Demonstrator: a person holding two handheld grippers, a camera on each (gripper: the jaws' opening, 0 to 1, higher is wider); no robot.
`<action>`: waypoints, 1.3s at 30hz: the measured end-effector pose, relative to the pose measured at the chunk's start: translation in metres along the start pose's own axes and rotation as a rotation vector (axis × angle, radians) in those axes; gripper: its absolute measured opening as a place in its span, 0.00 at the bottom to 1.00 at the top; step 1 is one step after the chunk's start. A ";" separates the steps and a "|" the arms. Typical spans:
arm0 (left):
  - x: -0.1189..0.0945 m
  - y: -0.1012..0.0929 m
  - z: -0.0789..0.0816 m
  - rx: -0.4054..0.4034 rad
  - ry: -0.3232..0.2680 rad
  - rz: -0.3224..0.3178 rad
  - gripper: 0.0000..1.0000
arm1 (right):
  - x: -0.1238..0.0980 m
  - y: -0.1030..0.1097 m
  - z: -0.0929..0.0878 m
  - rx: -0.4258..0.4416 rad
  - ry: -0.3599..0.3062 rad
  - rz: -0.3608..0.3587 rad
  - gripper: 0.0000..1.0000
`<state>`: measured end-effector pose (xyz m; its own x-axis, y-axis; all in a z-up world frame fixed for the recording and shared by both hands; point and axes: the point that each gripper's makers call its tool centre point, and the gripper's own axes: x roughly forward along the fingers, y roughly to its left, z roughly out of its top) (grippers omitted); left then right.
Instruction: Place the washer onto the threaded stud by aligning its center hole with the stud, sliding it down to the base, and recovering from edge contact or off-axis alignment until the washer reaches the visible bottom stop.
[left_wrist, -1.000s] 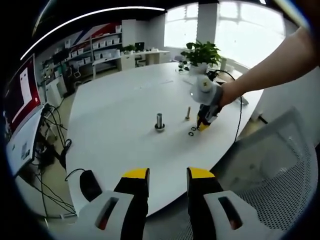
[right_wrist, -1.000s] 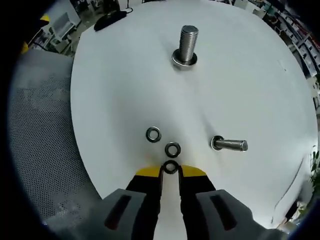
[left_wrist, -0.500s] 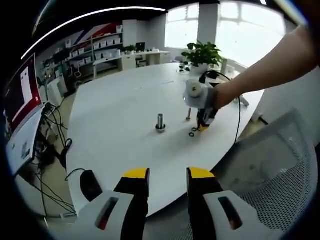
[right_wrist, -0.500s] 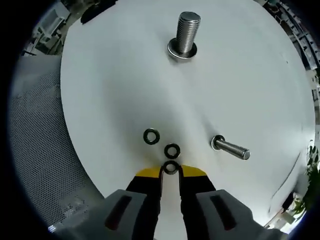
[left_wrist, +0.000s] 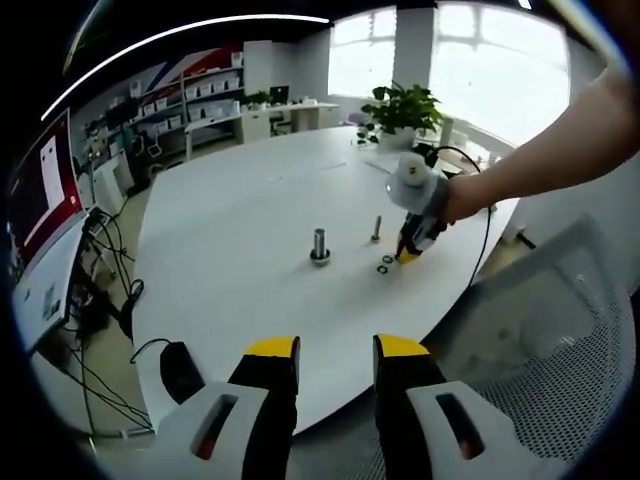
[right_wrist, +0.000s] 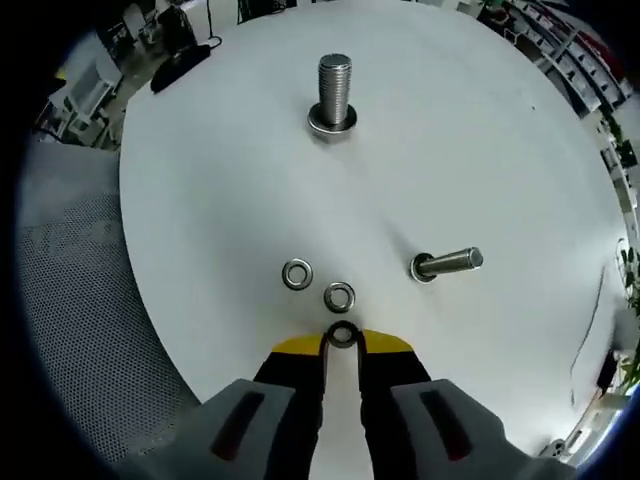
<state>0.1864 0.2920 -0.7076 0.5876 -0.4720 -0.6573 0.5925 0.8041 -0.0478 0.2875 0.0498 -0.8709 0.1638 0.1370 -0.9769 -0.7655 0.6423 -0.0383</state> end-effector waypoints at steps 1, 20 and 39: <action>0.000 0.000 0.000 0.000 -0.001 0.001 0.27 | -0.001 -0.001 0.001 0.000 -0.018 -0.003 0.14; 0.000 0.000 0.001 0.009 -0.002 0.000 0.27 | -0.032 -0.020 0.024 0.019 -0.107 -0.040 0.14; -0.001 0.002 0.001 0.007 -0.004 0.015 0.27 | -0.057 -0.041 0.048 -0.014 -0.171 -0.087 0.14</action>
<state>0.1878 0.2933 -0.7063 0.5982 -0.4615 -0.6552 0.5874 0.8086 -0.0332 0.3391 0.0518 -0.8040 0.3323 0.2086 -0.9198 -0.7523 0.6468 -0.1251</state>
